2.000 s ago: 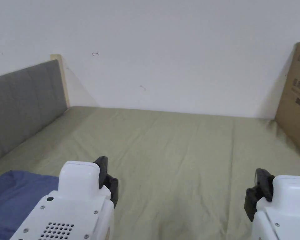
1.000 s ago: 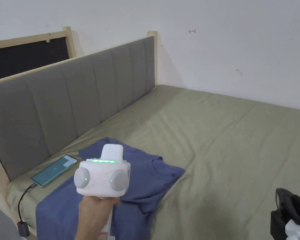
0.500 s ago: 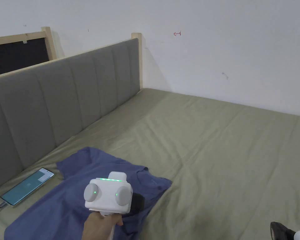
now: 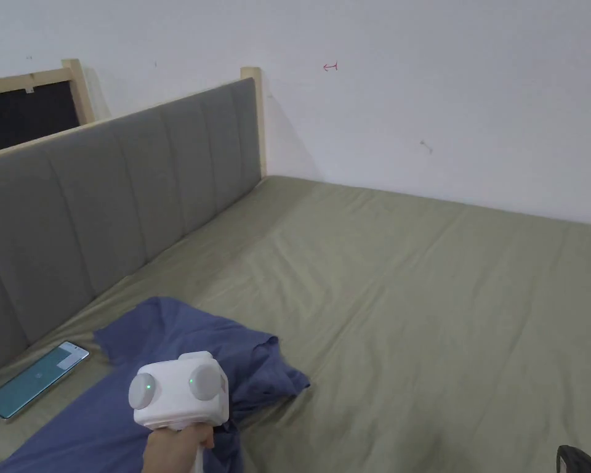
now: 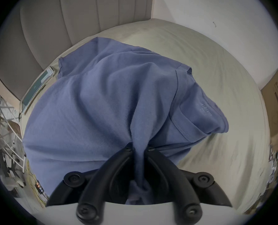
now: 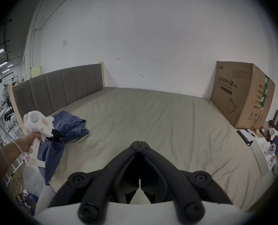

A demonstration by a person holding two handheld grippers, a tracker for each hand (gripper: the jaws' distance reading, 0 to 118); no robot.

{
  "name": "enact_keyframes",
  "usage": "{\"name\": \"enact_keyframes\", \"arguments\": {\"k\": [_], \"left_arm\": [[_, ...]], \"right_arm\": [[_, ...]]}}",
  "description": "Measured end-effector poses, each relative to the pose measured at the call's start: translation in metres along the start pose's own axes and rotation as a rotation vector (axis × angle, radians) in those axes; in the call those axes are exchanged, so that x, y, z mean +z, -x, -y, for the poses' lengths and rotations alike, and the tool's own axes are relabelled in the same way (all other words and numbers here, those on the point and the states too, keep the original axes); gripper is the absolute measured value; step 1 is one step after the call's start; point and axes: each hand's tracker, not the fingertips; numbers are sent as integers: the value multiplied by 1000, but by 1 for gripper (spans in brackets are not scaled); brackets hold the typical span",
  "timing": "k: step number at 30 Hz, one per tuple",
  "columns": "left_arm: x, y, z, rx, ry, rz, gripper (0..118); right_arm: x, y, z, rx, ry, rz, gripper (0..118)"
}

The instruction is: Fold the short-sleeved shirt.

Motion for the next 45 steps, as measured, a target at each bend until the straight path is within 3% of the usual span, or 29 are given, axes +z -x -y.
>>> {"name": "enact_keyframes", "arguments": {"k": [4, 7, 9, 12, 17, 24, 27, 28, 30, 32, 36, 39, 41, 42, 45], "left_arm": [[36, 16, -7, 226, -57, 176, 5], [75, 3, -10, 188, -112, 171, 5], [98, -20, -12, 78, -146, 194, 5], [130, -67, -12, 21, -190, 333, 5], [187, -186, 1, -203, -240, 500, 5], [255, -336, 92, -540, -213, 814, 5], [261, -377, 135, -585, -74, 989, 5], [258, -390, 152, -633, -62, 1002, 5], [246, -412, 183, -726, -56, 885, 5], [217, -424, 212, -765, -13, 829, 5], [150, -431, 258, -716, 223, 748, 5], [119, -429, 290, -825, 218, 644, 6], [109, -428, 295, -810, 235, 628, 17], [109, -426, 293, -796, 244, 640, 30], [122, -424, 278, -744, 277, 714, 85]], "right_arm": [[11, -18, -6, -19, -26, 41, 0], [25, -36, -10, -86, -63, 63, 0], [35, -48, -13, -111, -85, 92, 0], [49, -65, -18, -116, -108, 131, 0], [79, -97, -20, -133, -147, 220, 0], [117, -145, -15, -191, -174, 340, 0], [124, -162, -11, -190, -175, 404, 0], [126, -168, -8, -185, -174, 428, 0], [129, -178, -4, -199, -162, 444, 0], [132, -189, 2, -238, -152, 453, 0], [131, -200, 14, -256, -118, 465, 0], [129, -204, 22, -268, -91, 463, 0], [128, -205, 25, -276, -77, 458, 0], [127, -205, 26, -277, -74, 458, 0], [125, -205, 26, -280, -65, 455, 0]]}}
